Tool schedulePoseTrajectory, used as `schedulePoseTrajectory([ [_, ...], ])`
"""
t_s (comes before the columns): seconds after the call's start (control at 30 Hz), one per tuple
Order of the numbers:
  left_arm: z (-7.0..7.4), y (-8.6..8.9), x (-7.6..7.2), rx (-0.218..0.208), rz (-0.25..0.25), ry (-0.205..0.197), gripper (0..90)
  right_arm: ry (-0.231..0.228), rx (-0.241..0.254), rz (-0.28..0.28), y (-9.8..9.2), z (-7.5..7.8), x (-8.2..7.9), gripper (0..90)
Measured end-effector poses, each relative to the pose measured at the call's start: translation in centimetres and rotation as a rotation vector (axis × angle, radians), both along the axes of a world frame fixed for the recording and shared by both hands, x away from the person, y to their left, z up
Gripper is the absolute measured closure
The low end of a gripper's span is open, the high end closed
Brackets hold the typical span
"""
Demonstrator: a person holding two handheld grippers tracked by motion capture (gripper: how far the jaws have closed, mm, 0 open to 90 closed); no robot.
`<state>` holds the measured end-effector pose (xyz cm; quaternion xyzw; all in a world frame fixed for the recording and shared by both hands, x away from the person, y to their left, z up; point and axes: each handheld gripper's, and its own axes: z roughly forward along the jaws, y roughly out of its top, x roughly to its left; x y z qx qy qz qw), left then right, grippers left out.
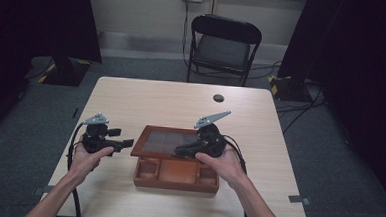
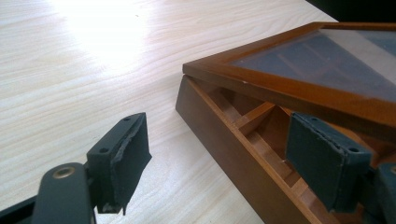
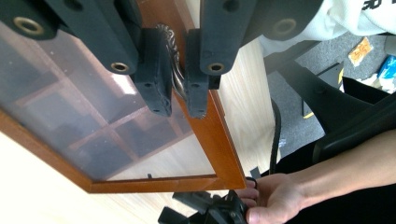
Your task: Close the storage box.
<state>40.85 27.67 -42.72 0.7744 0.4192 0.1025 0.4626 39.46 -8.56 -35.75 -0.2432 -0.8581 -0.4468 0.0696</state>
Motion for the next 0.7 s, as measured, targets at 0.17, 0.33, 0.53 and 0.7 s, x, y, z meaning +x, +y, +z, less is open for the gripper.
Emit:
schedulePoseTrajectory([
  [0.17,0.0,-0.1,0.0,-0.002,0.003,0.0,21.3,0.004,-0.027,0.008,0.1,-0.8,-0.6,81.8],
  [0.33,0.0,-0.1,0.0,-0.002,0.005,0.001,21.4,-0.012,-0.042,0.011,-0.1,-1.3,-1.2,81.7],
  [0.53,-0.1,-0.1,0.1,-0.01,-0.001,0.007,21.2,0.003,-0.069,0.021,0.1,-2.1,-1.5,81.7],
  [0.7,-0.1,-0.1,0.1,-0.009,-0.001,0.011,21.0,0.012,-0.093,0.034,0.3,-2.9,-1.7,81.6],
])
